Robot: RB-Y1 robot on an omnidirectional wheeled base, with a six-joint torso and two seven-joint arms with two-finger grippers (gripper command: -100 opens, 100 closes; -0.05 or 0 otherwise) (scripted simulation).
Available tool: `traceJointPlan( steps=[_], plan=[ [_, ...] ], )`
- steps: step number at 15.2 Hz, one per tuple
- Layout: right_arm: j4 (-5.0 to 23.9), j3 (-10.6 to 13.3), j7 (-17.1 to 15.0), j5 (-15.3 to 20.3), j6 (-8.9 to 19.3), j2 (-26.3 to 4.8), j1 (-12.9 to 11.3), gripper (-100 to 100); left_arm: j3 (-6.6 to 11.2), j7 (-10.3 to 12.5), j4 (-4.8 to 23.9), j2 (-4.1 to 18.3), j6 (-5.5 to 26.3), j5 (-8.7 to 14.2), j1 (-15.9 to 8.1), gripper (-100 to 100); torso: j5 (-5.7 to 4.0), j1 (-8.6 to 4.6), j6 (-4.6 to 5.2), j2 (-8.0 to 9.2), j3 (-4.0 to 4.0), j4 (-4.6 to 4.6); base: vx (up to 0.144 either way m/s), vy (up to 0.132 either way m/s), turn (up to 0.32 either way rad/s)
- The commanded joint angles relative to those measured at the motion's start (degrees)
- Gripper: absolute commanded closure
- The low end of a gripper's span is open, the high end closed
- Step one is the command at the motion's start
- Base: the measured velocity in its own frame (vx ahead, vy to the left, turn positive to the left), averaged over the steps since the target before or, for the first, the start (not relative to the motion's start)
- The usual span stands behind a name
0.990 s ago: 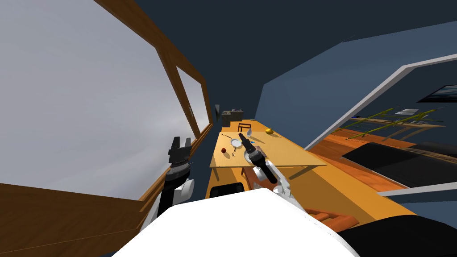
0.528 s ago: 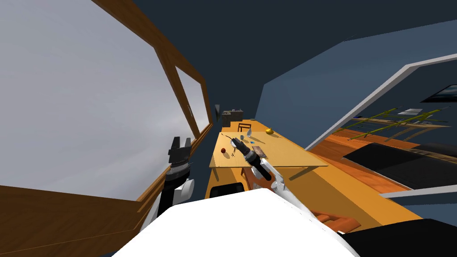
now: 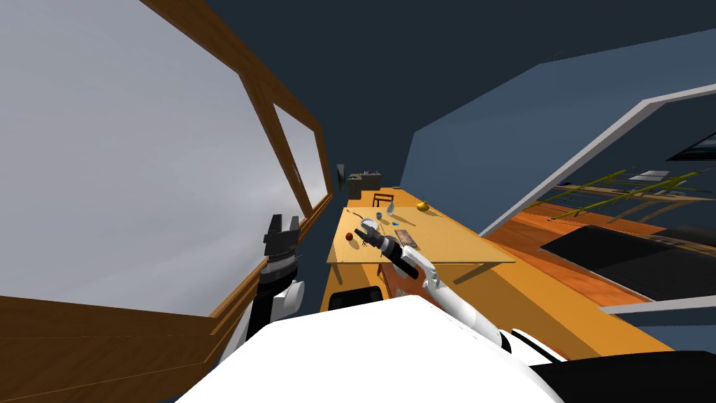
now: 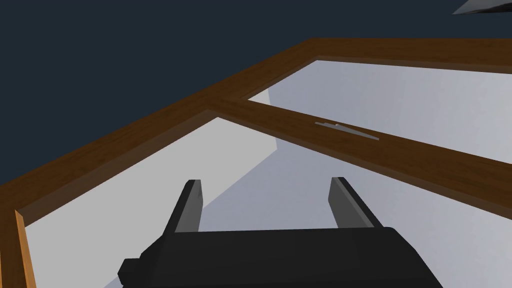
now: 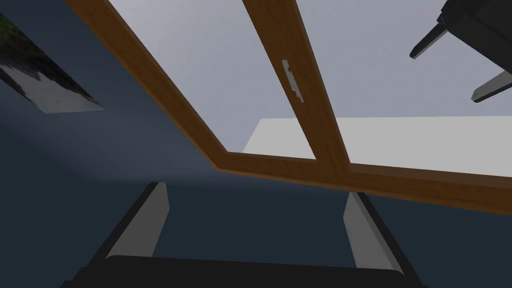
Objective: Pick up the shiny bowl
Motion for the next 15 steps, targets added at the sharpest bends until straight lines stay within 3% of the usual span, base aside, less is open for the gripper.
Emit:
traceJointPlan(
  steps=[1, 2, 3, 5, 6, 8, 9, 11, 12, 14, 15],
  plan=[
    [2.6, 1.5, -0.4, 2.9, -1.0, -1.4, -1.7, -100, 0.00, 0.0, 0.0, 0.0, 0.0, 0.0, 0.0, 0, 0.00, 0.00, 0.00, 0.00, 0.00, 0.00, 0.009, -0.022, 0.014],
    [2.6, 1.5, -0.4, 3.5, -1.0, -1.4, -1.7, -100, 0.00, 0.0, 0.0, 0.0, 0.0, 0.0, 0.0, 0, 0.00, -0.01, 0.00, 0.00, 0.00, 0.00, 0.006, -0.018, 0.005],
    [4.7, 3.6, -0.9, 5.1, -1.5, -3.2, -3.6, -100, 0.00, 0.0, 0.0, 0.0, 0.0, 0.0, 0.0, 0, 0.00, 0.00, 0.01, 0.01, 0.00, 0.00, 0.007, -0.019, 0.005],
    [4.9, 3.6, -0.9, 6.8, -1.5, -3.2, -3.6, -100, 0.00, 0.0, 0.0, 0.0, 0.0, 0.0, 0.0, 0, 0.00, 0.00, 0.00, -0.01, 0.00, 0.00, 0.008, -0.016, 0.011],
    [7.0, 5.8, -1.5, 8.6, -2.0, -5.0, -5.6, -100, 0.00, 0.0, 0.0, 0.0, 0.0, 0.0, 0.0, 0, 0.00, 0.02, 0.01, 0.00, 0.00, 0.00, 0.007, -0.017, 0.006],
    [7.2, 5.8, -1.5, 10.1, -2.0, -5.0, -5.6, -100, 0.00, 0.0, 0.0, 0.0, 0.0, 0.0, 0.0, 0, 0.00, 0.01, 0.00, -0.01, 0.00, 0.00, 0.008, -0.016, 0.011],
    [9.6, 7.9, -2.0, 12.0, -2.5, -6.7, -7.5, -100, 0.00, 0.0, 0.0, 0.0, 0.0, 0.0, 0.0, 0, 0.00, 0.02, 0.01, 0.00, 0.00, 0.00, 0.007, -0.014, 0.008],
    [9.6, 7.9, -2.0, 13.5, -2.5, -6.7, -7.5, -100, 0.00, 0.0, 0.0, 0.0, 0.0, 0.0, 0.0, 0, 0.00, 0.01, 0.00, 0.00, 0.00, 0.00, 0.007, -0.015, 0.008],
    [11.9, 10.1, -2.6, 15.3, -3.0, -8.4, -9.5, -100, 0.00, 0.0, 0.0, 0.0, 0.0, 0.0, 0.0, 0, 0.00, 0.02, 0.01, 0.01, 0.01, 0.00, 0.006, -0.014, 0.006],
    [11.9, 10.1, -2.6, 16.8, -3.0, -8.4, -9.5, -100, 0.00, 0.0, 0.0, 0.0, 0.0, 0.0, 0.0, 0, 0.01, 0.03, 0.00, 0.00, 0.00, 0.00, 0.008, -0.013, 0.010],
    [14.2, 12.3, -3.1, 18.9, -3.5, -10.0, -11.4, -100, 0.00, 0.0, 0.0, 0.0, 0.0, 0.0, 0.0, 0, 0.01, 0.03, 0.01, 0.01, 0.01, 0.01, 0.011, -0.014, 0.008]
  ],
)
